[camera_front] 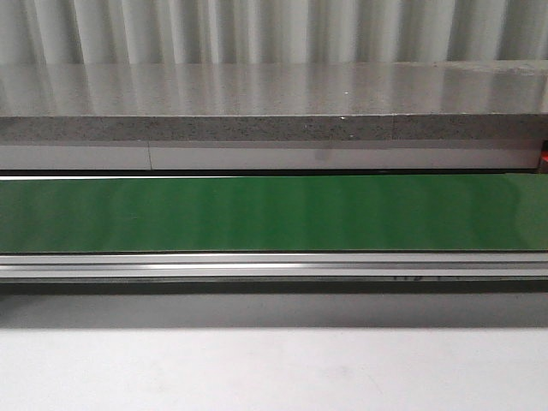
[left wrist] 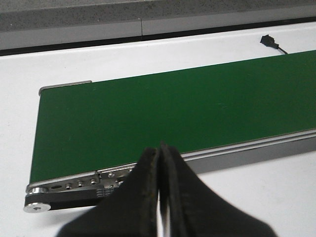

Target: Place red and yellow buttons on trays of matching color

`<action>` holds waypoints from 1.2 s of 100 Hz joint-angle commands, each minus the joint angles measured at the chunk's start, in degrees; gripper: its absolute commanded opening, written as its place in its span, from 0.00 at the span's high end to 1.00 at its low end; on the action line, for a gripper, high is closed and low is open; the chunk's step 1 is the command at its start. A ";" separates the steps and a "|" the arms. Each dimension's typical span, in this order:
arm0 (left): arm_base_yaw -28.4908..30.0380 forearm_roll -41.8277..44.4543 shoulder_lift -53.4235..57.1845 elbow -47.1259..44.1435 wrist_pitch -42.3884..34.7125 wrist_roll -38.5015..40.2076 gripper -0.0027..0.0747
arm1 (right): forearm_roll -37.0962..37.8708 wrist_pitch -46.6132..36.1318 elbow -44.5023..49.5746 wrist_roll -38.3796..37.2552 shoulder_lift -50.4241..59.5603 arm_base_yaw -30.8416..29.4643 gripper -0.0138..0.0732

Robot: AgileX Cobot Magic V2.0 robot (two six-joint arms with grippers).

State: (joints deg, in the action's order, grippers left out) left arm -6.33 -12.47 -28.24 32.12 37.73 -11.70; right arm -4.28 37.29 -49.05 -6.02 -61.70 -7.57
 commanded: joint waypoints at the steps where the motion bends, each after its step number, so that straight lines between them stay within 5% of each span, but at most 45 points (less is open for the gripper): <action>1: -0.47 -0.65 -0.09 1.53 -4.28 -0.11 0.99 | 0.71 -1.50 -1.75 0.72 3.94 2.03 0.92; 120: -0.47 -0.65 -0.09 1.53 -4.28 -0.11 0.99 | 0.48 -11.57 25.84 7.32 52.13 3.27 0.92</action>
State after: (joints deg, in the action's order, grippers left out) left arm -6.33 -12.47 -28.24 32.12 37.73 -11.70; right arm -4.02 31.67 -23.47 0.67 -11.17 -4.38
